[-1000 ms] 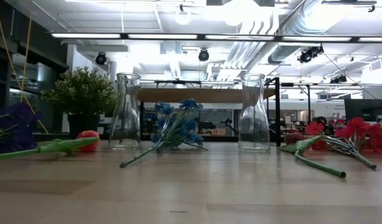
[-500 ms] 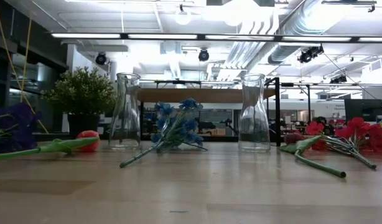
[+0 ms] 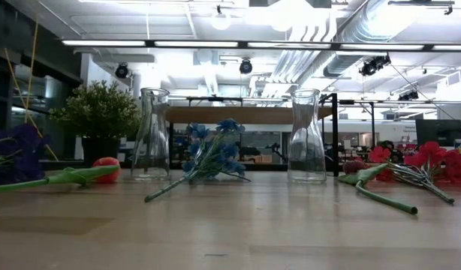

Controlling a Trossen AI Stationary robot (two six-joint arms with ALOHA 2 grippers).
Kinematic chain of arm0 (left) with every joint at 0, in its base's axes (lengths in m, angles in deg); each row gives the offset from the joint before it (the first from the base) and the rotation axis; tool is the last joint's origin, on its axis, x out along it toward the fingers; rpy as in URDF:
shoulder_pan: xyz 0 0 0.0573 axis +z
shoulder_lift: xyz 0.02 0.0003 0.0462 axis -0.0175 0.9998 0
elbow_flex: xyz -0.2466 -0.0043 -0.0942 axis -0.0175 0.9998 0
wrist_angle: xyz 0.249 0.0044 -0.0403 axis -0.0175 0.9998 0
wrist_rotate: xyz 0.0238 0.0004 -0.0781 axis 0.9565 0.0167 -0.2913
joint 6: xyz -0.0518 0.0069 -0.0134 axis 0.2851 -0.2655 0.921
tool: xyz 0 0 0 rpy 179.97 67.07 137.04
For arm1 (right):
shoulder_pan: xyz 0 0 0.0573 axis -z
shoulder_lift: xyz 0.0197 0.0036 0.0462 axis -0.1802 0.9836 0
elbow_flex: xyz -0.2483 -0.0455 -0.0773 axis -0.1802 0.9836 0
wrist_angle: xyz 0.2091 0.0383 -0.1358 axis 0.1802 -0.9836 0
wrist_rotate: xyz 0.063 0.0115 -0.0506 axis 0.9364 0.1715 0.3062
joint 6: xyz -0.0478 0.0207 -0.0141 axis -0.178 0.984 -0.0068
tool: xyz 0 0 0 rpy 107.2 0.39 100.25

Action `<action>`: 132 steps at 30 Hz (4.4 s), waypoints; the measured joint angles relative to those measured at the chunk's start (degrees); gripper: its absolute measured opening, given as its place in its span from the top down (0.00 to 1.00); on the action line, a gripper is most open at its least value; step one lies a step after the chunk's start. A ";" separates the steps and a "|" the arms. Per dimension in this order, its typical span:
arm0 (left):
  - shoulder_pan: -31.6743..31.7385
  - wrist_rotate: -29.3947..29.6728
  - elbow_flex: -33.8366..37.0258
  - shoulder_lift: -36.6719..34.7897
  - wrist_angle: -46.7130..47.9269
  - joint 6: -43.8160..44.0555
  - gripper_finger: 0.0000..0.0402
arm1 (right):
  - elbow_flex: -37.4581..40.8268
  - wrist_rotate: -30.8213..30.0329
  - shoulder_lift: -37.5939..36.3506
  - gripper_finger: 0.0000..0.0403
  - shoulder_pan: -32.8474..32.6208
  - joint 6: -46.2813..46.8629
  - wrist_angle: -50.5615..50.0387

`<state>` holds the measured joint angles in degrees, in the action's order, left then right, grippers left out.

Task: Pick and place flowers into a vace then onto a shelf
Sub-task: Put the violet flowers into the left transparent vase

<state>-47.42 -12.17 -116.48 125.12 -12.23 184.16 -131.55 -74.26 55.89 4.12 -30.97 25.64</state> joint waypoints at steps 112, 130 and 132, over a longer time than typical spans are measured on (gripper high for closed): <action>3.50 14.57 -24.33 -0.61 18.25 -1.56 0.89 | 0.00 1.58 0.00 0.77 0.02 1.92 -3.89; 3.63 32.83 -32.81 -0.61 18.28 -10.30 0.89 | 0.00 1.57 0.00 0.77 0.00 1.92 -3.87; 3.63 35.54 -33.53 -0.61 18.26 -11.41 0.89 | 0.00 1.58 0.00 0.77 0.02 1.92 -3.87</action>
<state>-43.79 23.37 -150.01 124.51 6.03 172.75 -131.55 -72.69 55.89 4.14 -29.05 21.77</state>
